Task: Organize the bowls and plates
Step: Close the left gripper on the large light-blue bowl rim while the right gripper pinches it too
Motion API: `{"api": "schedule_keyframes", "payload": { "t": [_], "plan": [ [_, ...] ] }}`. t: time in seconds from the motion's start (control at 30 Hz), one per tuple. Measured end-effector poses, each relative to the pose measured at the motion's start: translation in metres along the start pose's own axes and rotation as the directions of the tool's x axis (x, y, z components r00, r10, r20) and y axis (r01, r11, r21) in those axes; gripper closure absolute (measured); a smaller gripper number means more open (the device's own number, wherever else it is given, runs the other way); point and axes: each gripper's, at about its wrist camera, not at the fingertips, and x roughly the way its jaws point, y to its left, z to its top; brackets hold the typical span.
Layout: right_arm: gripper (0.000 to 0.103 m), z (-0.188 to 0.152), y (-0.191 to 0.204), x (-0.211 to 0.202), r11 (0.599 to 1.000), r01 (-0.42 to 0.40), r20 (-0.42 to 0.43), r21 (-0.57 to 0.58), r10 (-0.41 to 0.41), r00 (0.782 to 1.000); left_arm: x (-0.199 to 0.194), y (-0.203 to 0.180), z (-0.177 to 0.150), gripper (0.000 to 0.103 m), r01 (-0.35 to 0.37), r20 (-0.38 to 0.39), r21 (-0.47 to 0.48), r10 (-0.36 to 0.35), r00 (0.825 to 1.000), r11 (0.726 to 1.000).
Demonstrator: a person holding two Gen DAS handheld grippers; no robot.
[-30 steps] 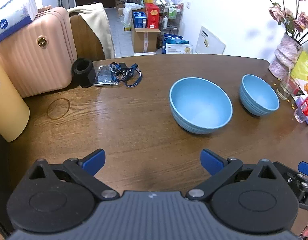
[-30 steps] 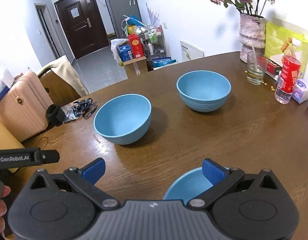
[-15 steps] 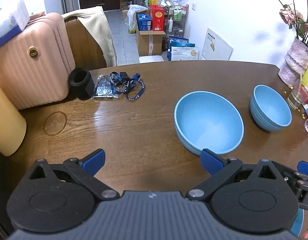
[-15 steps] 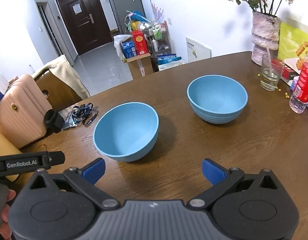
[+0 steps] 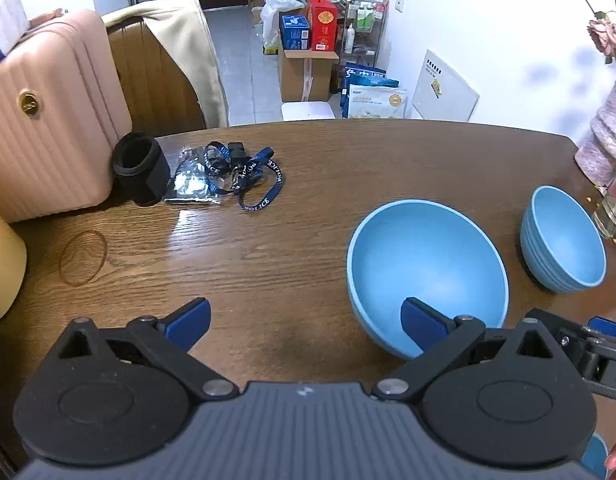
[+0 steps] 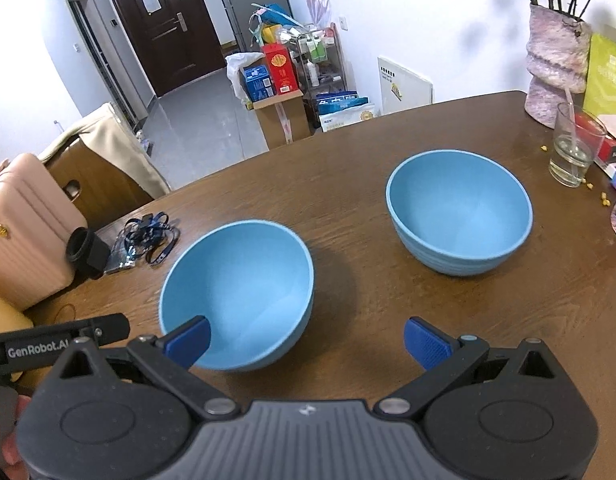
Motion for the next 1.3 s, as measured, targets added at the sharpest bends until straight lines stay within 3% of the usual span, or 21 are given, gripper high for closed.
{"api": "schedule_keyframes", "payload": {
  "t": [0.63,0.9,1.07,1.3],
  "plan": [
    [0.004,0.019,-0.008,0.062,0.997,-0.022,-0.073,-0.076,0.017,0.997,0.055,-0.015,0.017,0.0,-0.016,-0.037,-0.053,0.014,0.999,0.998],
    [0.017,0.023,-0.005,0.077,0.994,-0.043,-0.098,-0.104,0.033,0.995,0.065,-0.015,0.018,0.003,-0.029,-0.04,-0.065,0.027,0.999,0.997],
    [0.033,0.025,0.003,0.088,0.991,-0.039,-0.109,-0.127,0.026,0.994,0.077,-0.012,0.019,0.023,-0.023,-0.081,-0.101,0.015,0.997,0.995],
    [0.071,0.026,0.004,0.1,0.992,-0.054,-0.14,-0.118,0.037,0.989,0.089,-0.005,0.016,0.069,0.033,-0.115,-0.151,-0.05,0.992,0.988]
  ]
}}
